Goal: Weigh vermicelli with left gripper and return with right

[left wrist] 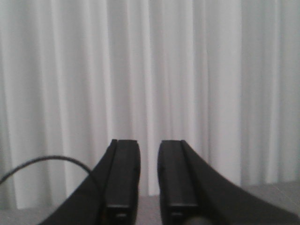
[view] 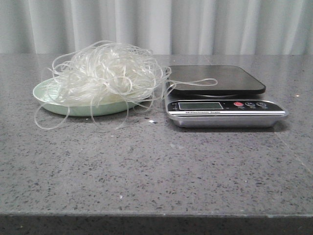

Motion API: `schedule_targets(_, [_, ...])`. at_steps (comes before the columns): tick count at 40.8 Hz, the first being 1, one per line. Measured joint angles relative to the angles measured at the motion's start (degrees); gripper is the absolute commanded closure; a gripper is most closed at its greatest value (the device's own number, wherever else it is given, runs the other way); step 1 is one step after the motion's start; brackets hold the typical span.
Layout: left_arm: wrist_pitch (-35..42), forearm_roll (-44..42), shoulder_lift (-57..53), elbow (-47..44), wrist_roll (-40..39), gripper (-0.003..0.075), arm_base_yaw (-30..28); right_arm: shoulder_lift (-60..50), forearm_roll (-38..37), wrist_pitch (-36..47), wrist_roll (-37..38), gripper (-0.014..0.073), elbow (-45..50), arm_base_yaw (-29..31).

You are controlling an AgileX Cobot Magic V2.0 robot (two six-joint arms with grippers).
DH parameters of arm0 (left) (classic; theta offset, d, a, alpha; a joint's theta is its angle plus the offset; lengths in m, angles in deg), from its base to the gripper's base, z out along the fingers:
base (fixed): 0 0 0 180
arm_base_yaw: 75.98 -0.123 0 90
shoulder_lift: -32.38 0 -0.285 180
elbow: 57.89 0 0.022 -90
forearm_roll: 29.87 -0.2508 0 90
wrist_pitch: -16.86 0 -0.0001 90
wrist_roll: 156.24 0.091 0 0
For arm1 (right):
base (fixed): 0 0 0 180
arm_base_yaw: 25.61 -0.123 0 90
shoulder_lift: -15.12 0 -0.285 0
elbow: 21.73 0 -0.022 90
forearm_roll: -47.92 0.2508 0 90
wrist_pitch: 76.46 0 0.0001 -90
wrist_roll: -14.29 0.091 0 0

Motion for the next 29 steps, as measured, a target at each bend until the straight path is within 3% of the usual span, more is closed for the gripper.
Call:
schedule_targets(3, [-2.73, 0.86, 4.30, 1.95, 0.00, 0.0178, 2.66, 0.00, 0.00, 0.00, 0.00, 0.0444, 0.00, 0.00])
schedule_targets(7, [-6.57, 1.50, 10.06, 4.53, 0.00, 0.0109, 6.09, 0.00, 0.00, 0.00, 0.00, 0.0444, 0.00, 0.00])
schedule_targets(18, [-20.00, 7.54, 28.65, 15.14, 0.00, 0.0099, 13.63, 0.00, 0.00, 0.00, 0.00, 0.0444, 0.00, 0.00])
schedule_targets(29, [-33.57, 18.61, 45.09, 25.56, 6.28, 0.0099, 15.13, 0.00, 0.00, 0.00, 0.00, 0.0444, 0.00, 0.00])
